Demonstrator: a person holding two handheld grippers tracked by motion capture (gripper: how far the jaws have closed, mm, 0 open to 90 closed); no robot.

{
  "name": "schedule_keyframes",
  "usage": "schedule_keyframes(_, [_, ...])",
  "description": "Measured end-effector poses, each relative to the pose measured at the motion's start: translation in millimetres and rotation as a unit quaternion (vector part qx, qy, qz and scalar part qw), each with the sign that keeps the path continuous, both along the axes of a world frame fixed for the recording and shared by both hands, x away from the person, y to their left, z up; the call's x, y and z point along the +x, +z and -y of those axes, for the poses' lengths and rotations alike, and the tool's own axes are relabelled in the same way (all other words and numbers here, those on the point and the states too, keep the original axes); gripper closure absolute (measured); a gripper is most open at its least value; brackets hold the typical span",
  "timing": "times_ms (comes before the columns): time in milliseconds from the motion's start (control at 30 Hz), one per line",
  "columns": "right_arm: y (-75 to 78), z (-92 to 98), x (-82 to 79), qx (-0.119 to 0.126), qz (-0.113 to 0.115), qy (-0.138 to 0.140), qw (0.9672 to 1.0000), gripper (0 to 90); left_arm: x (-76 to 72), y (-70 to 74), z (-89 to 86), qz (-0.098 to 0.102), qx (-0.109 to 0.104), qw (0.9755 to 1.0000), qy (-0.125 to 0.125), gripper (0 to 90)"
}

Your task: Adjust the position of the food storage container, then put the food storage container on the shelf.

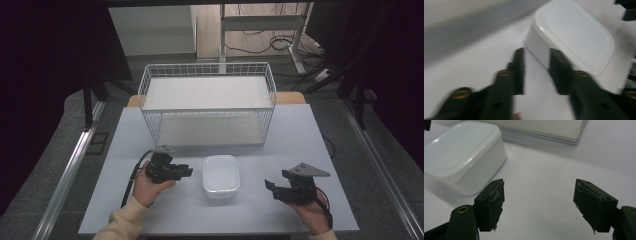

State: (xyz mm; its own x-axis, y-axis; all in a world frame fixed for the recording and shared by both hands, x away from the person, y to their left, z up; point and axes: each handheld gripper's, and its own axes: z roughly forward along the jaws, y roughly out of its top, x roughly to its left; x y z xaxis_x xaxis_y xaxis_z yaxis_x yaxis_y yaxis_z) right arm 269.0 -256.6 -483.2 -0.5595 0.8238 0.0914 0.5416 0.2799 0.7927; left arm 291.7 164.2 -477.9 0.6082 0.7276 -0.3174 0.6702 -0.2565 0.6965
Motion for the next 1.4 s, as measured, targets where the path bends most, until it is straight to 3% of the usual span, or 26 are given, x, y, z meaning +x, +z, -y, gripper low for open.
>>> schedule_keyframes(67, [1.1, -0.5, -0.6, 0.003, 0.0, 0.007, 1.0, 25.0, -7.7, 3.3, -8.6, 0.01, -0.005, 0.9997, 0.021, 48.3])
schedule_keyframes(167, [2.1, -2.4, -0.9, 0.006, 0.0, 0.015, 0.9999, 24.8, -17.0, 8.0, -17.2, 0.021, -0.018, 0.9987, 0.044, 41.0])
schedule_keyframes(300, [2.9, -4.5, 0.4, 0.008, -0.016, 0.028, 0.9994, 26.7, -21.2, 8.8, -18.5, 0.021, -0.019, 0.9986, 0.044, 35.9])
schedule_keyframes(367, [2.6, -6.8, 1.0, 0.005, -0.024, 0.036, 0.999, 25.8, -20.8, 6.3, -17.6, 0.011, -0.021, 0.999, 0.038, 33.8])
schedule_keyframes(667, [8.6, -10.3, 3.6, 0.021, -0.048, 0.029, 0.9982, 18.1, -15.4, 12.9, -15.2, -0.006, -0.053, 0.9982, 0.028, 30.6])
schedule_keyframes(1000, [30.5, -22.9, 13.8, 0.03, -0.042, 0.041, 0.9978, 19.5, -14.2, 26.4, -5.8, 0.006, -0.052, 0.9981, 0.034, 30.7])
schedule_keyframes(1100, [34.1, -24.4, 18.9, 0.045, -0.049, 0.042, 0.9969, 21.6, -9.8, 25.4, -1.7, -0.007, -0.056, 0.998, 0.029, 30.4])
schedule_keyframes(1267, [36.7, -30.5, 26.2, 0.051, -0.059, 0.044, 0.996, 24.5, -1.5, 21.2, 2.3, -0.027, -0.067, 0.9971, 0.025, 31.4])
schedule_keyframes(1300, [37.7, -35.4, 30.3, 0.055, -0.065, 0.047, 0.9953, 25.0, 4.5, 17.9, 4.9, -0.046, -0.087, 0.9949, 0.024, 31.7])
schedule_keyframes(1400, [37.6, -44.7, 36.9, 0.059, -0.075, 0.05, 0.9942, 25.4, 11.9, 13.7, 11.5, -0.061, -0.097, 0.9932, 0.022, 32.4])
